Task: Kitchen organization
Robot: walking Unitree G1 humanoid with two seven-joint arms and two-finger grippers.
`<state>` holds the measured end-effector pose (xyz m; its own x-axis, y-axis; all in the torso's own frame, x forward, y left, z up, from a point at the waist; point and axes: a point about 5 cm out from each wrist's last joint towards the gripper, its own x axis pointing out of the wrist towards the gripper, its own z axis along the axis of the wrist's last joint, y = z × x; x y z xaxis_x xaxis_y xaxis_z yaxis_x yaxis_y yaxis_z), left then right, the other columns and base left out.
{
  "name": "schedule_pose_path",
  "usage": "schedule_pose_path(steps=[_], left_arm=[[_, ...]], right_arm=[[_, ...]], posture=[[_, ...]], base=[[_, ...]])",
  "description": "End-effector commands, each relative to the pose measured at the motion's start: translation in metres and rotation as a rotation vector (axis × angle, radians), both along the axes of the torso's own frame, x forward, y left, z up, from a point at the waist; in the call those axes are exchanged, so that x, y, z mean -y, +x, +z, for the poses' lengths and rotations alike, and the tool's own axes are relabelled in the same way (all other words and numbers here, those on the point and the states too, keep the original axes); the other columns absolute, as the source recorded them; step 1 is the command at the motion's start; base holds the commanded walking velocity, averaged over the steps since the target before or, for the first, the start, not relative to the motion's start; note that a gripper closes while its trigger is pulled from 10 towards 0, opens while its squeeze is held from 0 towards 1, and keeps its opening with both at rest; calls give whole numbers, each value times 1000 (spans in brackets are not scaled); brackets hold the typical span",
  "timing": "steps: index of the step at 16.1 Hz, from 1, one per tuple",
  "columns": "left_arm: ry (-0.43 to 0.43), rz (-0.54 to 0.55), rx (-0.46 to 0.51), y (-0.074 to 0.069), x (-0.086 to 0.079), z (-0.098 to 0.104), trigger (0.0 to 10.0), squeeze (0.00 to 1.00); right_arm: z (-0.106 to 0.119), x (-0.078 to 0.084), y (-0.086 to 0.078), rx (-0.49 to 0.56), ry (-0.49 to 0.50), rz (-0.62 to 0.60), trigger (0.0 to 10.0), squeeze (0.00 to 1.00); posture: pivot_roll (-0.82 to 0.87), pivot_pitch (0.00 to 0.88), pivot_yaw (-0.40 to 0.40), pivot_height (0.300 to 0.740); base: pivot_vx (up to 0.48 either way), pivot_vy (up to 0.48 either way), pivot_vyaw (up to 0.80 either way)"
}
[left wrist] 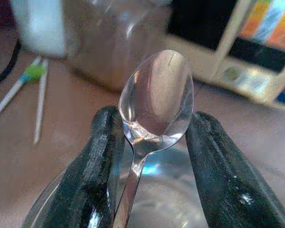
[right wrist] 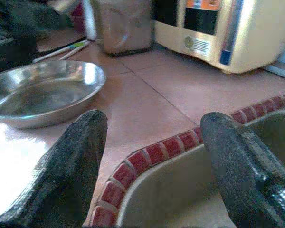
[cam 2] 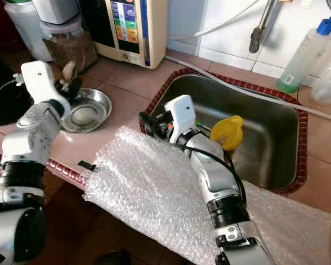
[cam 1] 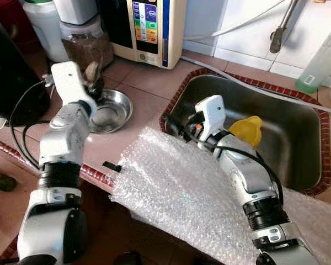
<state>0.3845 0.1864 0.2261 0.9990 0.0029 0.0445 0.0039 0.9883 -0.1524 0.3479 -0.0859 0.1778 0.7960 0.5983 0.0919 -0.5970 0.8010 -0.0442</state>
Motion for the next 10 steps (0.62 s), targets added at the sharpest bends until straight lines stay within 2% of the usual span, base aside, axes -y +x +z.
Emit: schedule_pose_path(steps=[1,2,4,6,8,10], left_arm=[[27,-61,70,-3,12,11,0,0],[38,-154,109,-7,30,12,0,0],[42,-283,163,-16,56,10,0,0],[72,-375,209,-25,72,7,0,0],[100,-471,210,-33,86,-2,0,0],[114,-479,221,-35,89,-5,0,0]], right_arm=[[5,2,4,5,37,-33,10000,0],[8,7,10,-26,121,-91,10000,0],[14,22,20,-90,278,-178,10000,0],[18,36,25,-128,393,-219,10000,0],[22,51,26,-143,509,-244,10000,0],[22,55,27,-172,554,-231,10000,0]], posture=[[40,136,23,740],[40,134,22,740],[38,136,21,740],[33,139,20,740],[25,141,21,740],[22,142,21,740]], base=[[0,0,0],[0,0,0],[0,0,0],[0,0,0],[0,0,0],[0,0,0]])
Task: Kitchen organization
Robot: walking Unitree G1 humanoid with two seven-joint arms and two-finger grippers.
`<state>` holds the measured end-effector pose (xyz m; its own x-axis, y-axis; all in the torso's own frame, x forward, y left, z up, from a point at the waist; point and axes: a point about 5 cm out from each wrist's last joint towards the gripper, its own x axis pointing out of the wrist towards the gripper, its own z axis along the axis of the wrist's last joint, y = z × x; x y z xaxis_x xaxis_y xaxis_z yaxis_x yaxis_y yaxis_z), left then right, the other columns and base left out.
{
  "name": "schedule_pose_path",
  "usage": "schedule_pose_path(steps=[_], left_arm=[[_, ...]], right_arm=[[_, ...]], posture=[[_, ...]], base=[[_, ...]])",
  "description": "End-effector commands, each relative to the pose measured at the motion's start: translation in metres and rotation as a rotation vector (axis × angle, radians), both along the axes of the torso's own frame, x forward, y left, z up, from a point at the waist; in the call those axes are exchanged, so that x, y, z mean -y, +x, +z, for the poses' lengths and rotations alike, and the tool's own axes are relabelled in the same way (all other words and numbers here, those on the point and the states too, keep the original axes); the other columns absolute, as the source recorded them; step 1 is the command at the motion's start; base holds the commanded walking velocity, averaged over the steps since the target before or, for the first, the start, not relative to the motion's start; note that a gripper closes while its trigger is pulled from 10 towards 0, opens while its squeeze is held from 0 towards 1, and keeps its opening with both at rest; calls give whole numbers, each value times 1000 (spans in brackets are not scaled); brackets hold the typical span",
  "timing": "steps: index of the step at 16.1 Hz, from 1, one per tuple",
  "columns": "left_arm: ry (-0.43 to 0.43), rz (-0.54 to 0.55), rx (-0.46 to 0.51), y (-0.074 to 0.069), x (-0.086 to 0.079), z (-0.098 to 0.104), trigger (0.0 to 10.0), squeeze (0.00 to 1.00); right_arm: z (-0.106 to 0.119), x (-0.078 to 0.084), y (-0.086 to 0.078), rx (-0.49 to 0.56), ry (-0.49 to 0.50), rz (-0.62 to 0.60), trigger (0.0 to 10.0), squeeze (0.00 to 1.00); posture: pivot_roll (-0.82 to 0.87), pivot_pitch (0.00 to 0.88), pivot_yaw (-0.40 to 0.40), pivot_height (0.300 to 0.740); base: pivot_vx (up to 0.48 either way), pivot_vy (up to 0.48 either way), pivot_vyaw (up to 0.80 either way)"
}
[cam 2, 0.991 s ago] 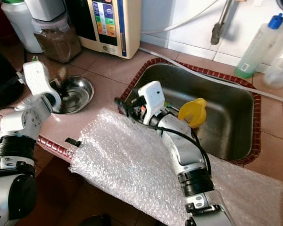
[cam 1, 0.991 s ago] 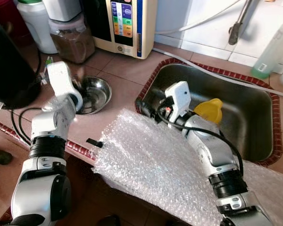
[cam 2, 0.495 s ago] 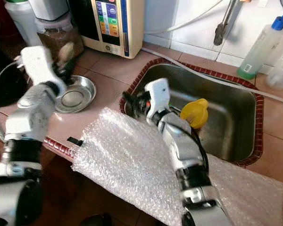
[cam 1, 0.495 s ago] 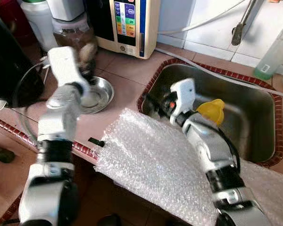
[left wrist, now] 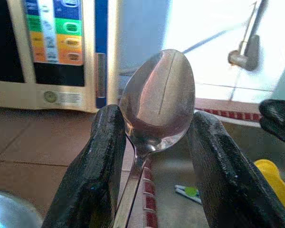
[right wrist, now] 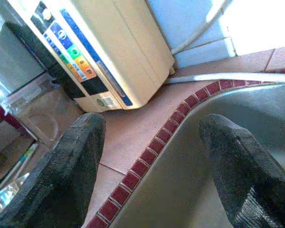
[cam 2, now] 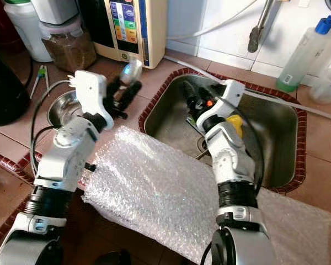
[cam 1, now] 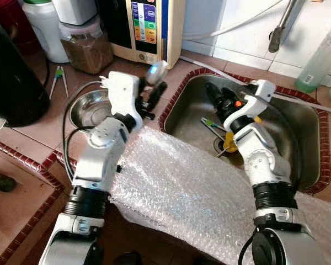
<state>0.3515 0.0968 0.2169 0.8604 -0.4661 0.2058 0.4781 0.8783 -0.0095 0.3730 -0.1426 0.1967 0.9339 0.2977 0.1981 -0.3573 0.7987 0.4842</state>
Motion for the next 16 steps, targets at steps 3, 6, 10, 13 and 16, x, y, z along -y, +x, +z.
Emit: schedule_pose_path(steps=[3,6,10,13,16], left_arm=[[44,-39,39,-4,6,1,0,0],[76,-79,37,-9,15,-5,0,0],[117,-130,37,-14,27,-13,0,0],[144,-143,50,-17,33,-14,0,0],[146,-173,56,-20,42,-15,0,0]], right_arm=[[11,-7,0,10,136,102,10000,0],[21,-17,-4,47,180,193,10000,0],[30,-23,-6,82,210,242,10000,0],[28,-28,-6,69,183,253,10000,0],[26,-41,-5,66,104,260,4235,0]], posture=[[23,141,21,740],[22,141,20,740],[20,142,19,740],[22,141,22,740],[17,141,27,740]], base=[[0,0,0],[0,0,0],[0,0,0],[0,0,0],[0,0,0]])
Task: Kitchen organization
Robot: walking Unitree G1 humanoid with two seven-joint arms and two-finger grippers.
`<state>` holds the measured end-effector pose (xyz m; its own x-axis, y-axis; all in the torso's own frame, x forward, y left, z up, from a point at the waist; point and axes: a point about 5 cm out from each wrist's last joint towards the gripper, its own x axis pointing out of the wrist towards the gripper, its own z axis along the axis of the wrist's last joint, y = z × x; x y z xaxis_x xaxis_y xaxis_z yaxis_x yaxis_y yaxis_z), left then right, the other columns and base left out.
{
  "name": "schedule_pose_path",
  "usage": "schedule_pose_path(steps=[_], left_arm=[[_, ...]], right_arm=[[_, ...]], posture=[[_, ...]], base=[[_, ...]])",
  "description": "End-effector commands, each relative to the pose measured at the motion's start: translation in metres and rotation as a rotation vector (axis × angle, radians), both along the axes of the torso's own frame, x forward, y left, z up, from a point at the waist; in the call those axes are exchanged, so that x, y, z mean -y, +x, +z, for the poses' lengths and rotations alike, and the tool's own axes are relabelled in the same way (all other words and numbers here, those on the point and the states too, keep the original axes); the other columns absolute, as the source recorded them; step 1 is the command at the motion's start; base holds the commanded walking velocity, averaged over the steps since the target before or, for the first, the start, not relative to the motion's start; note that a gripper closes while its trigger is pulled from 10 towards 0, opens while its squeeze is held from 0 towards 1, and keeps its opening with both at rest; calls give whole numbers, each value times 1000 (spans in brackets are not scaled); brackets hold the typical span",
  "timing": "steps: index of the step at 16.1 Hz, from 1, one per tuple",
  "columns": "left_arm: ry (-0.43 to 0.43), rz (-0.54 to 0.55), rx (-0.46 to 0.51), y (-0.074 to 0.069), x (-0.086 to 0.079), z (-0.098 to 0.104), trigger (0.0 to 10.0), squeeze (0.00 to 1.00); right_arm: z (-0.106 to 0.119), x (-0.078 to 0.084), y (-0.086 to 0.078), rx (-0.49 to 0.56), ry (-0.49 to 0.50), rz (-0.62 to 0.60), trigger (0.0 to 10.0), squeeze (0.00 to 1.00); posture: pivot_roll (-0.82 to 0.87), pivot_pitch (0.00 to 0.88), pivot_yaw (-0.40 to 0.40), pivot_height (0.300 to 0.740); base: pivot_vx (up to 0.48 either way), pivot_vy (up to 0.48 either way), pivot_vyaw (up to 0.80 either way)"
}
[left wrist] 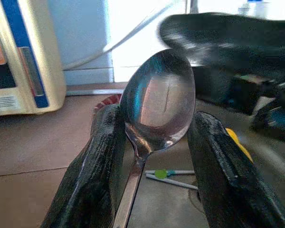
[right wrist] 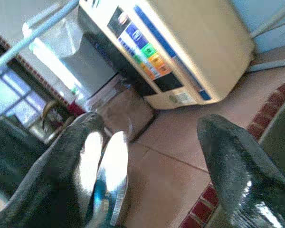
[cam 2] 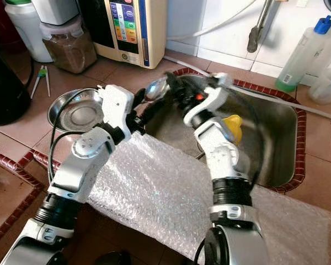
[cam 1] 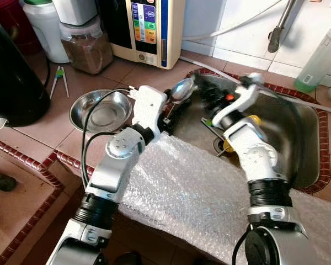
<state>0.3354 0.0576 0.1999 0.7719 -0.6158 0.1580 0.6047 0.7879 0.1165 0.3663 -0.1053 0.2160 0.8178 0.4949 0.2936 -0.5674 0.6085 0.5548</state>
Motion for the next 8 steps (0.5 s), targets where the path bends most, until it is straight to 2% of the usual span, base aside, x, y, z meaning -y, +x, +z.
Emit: schedule_pose_path(steps=[1,4,8], left_arm=[[18,-24,27,-4,4,1,0,0],[18,-22,26,-5,3,1,0,0],[14,-15,27,-4,2,2,0,0]], right_arm=[[11,-9,2,31,-13,17,0,0],[13,-12,1,47,-22,44,0,0],[6,-9,2,26,-58,29,0,0]], posture=[[20,140,26,740],[21,141,23,740],[22,141,23,740]], base=[[0,0,0],[0,0,0],[0,0,0]])
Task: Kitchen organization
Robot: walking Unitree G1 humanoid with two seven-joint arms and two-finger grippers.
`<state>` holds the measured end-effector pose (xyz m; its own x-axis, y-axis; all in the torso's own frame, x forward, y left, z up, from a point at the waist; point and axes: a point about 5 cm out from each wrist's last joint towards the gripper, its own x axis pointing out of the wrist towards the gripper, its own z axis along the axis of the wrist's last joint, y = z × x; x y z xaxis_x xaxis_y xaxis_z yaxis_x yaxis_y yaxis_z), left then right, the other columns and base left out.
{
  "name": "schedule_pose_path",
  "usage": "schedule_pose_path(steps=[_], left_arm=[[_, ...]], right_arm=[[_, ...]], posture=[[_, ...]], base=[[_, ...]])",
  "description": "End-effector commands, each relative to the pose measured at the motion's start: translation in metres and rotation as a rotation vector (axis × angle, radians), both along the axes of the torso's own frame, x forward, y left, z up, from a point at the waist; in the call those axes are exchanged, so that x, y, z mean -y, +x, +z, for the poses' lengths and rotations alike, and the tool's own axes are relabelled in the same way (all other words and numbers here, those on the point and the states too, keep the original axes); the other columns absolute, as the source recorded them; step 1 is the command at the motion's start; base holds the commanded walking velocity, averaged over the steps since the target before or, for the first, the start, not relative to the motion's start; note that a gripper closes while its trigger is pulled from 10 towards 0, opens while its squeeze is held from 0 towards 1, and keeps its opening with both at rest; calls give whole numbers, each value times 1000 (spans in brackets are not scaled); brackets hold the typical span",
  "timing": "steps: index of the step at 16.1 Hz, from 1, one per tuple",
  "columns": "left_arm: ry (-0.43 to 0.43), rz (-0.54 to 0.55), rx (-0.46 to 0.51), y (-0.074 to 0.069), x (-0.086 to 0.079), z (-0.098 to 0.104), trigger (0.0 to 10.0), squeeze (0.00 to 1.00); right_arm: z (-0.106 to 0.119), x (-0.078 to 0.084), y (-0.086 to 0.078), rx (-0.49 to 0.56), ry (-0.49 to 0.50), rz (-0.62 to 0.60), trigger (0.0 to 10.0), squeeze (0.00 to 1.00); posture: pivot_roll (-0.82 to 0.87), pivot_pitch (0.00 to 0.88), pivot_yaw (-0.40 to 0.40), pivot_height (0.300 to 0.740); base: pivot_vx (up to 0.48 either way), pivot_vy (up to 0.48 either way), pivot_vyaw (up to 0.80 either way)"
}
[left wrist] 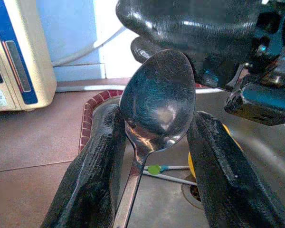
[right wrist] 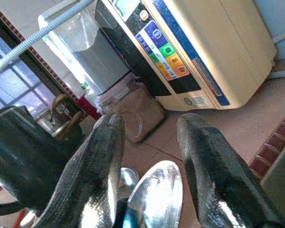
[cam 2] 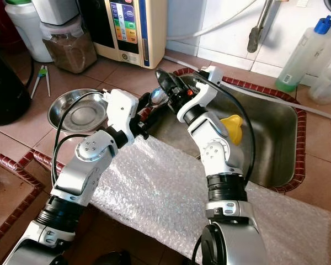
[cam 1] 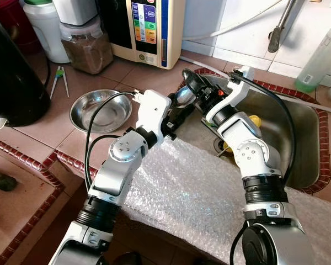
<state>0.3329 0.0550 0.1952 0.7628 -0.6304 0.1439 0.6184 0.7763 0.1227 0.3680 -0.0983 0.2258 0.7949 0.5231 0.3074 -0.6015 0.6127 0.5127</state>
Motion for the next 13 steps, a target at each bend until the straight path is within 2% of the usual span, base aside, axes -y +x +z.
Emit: schedule_pose_path(steps=[1,5,13], left_arm=[[0,3,35,-1,-1,7,0,0],[3,6,39,0,-3,8,0,0],[10,7,49,1,-5,11,0,0]], right_arm=[[-6,-1,0,-20,-38,4,0,0],[-17,4,-2,-36,-138,60,0,0],[-20,2,-1,-46,-151,75,0,0]], posture=[[22,140,24,740],[20,136,25,740],[25,128,27,740]], base=[[0,0,0],[0,0,0],[0,0,0]])
